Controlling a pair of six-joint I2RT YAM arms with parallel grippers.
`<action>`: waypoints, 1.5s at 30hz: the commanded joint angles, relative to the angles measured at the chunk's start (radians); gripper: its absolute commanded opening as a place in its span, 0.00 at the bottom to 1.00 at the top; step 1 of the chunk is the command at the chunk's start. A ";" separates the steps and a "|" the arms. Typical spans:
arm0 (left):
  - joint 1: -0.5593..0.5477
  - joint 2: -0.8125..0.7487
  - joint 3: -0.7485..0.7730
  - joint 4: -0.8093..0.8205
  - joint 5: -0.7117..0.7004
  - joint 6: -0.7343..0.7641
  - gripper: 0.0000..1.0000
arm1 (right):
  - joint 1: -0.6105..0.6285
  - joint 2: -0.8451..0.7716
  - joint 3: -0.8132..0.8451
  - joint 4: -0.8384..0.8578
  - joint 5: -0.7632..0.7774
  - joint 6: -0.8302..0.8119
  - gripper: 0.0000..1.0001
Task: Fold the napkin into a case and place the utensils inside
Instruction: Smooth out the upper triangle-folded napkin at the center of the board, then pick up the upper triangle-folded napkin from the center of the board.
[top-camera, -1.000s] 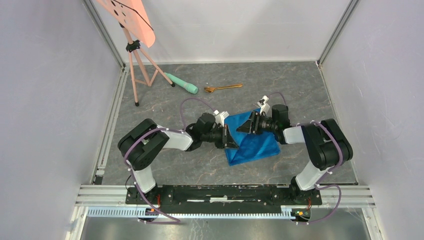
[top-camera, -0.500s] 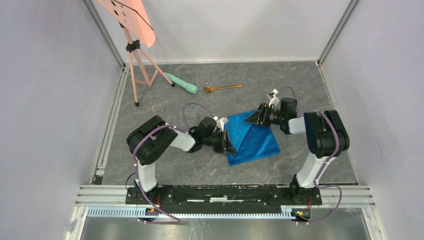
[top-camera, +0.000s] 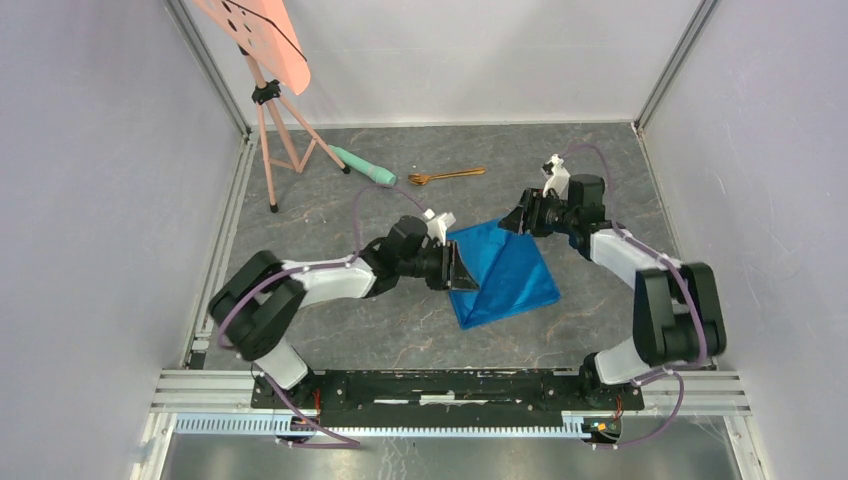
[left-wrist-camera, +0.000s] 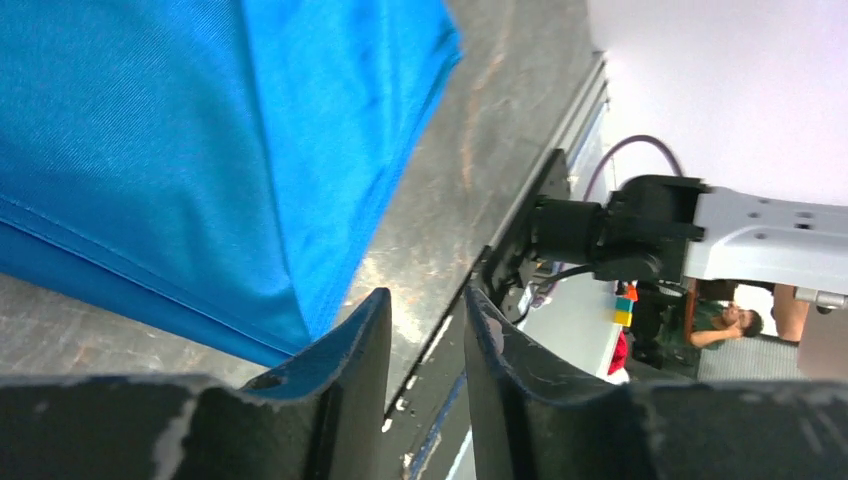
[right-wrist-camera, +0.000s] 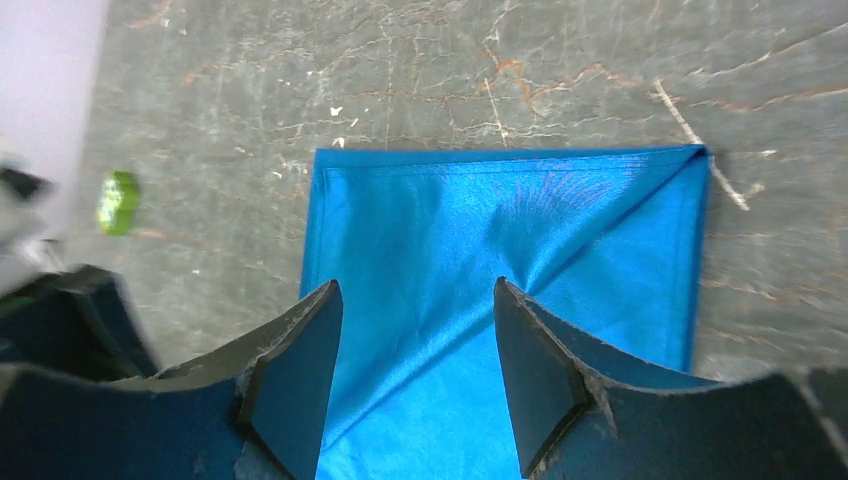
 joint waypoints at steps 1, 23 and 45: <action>0.001 -0.214 0.021 -0.158 -0.117 0.098 0.45 | 0.111 -0.169 0.021 -0.311 0.261 -0.173 0.64; 0.028 -0.857 -0.271 -0.620 -0.858 0.006 0.67 | 0.923 -0.045 0.169 -0.587 0.839 -0.027 0.54; 0.029 -0.826 -0.296 -0.574 -0.831 0.005 0.67 | 0.953 0.057 0.097 -0.515 0.868 -0.031 0.45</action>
